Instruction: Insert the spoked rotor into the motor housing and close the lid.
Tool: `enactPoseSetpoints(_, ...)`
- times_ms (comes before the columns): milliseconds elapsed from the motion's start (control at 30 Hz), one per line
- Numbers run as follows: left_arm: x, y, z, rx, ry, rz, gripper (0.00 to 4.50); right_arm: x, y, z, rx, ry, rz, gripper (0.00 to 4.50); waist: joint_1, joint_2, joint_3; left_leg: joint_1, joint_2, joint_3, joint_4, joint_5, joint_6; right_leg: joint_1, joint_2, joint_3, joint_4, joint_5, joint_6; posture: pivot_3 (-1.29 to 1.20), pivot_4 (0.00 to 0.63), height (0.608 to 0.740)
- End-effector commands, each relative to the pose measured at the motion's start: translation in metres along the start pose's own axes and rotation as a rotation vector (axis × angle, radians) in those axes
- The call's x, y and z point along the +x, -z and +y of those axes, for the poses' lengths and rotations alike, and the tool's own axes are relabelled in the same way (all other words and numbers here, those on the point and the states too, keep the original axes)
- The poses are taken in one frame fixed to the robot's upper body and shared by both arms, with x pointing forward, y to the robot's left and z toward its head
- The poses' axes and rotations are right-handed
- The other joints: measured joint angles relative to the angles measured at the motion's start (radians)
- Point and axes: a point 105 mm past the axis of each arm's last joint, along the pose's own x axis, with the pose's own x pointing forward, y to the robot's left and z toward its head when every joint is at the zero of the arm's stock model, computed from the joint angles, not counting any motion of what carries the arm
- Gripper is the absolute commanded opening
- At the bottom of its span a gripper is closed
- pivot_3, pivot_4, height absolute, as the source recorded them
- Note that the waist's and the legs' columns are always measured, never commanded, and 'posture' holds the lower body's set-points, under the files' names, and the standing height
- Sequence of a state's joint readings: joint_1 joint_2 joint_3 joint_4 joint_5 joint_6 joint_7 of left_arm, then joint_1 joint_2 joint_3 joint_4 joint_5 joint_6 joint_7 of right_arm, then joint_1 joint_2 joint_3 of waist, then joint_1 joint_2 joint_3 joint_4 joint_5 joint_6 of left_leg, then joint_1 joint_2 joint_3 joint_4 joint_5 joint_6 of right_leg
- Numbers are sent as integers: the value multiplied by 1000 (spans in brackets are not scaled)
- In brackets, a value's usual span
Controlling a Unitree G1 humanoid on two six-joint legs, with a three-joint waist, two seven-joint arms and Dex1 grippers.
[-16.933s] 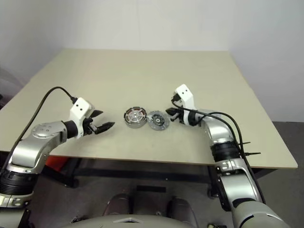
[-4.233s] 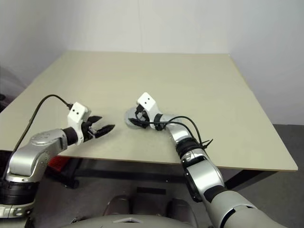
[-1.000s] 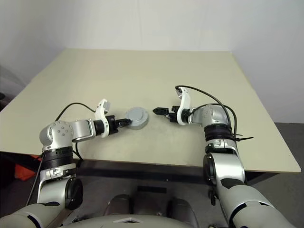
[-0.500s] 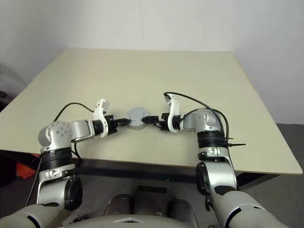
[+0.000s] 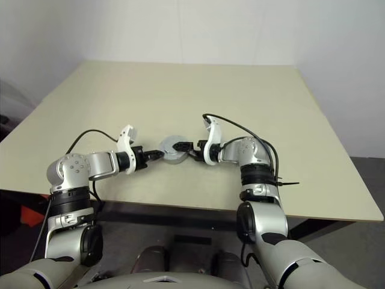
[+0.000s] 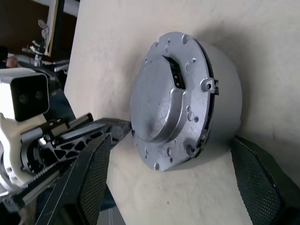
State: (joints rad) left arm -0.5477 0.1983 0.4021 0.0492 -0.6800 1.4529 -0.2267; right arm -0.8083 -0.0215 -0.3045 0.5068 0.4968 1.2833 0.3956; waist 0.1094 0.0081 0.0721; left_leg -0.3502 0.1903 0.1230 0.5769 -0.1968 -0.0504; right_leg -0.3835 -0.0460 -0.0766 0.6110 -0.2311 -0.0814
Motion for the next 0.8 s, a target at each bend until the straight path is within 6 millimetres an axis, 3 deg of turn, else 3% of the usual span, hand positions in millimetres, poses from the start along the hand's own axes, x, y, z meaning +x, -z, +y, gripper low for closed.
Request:
enactPoseSetpoints(33,-4,-1,3,16,-28,-1,0,4,-10,13,0,-41,-46,4475,-1,0,0,0,0,0,0,0,0,0,0,0,0,0,0,0,0,740)
enactPoseSetpoints(367,-6,-2,5,20,-36,-1,0,13,-19,32,99,-119,-93,4475,-7,0,0,0,0,0,0,0,-1,0,0,0,1,0,0,0,0,740)
enactPoseSetpoints(800,-9,-6,8,28,-46,-10,0,19,-13,44,116,-156,-78,4475,-12,0,0,0,0,0,0,1,-1,0,0,0,1,1,2,0,0,740)
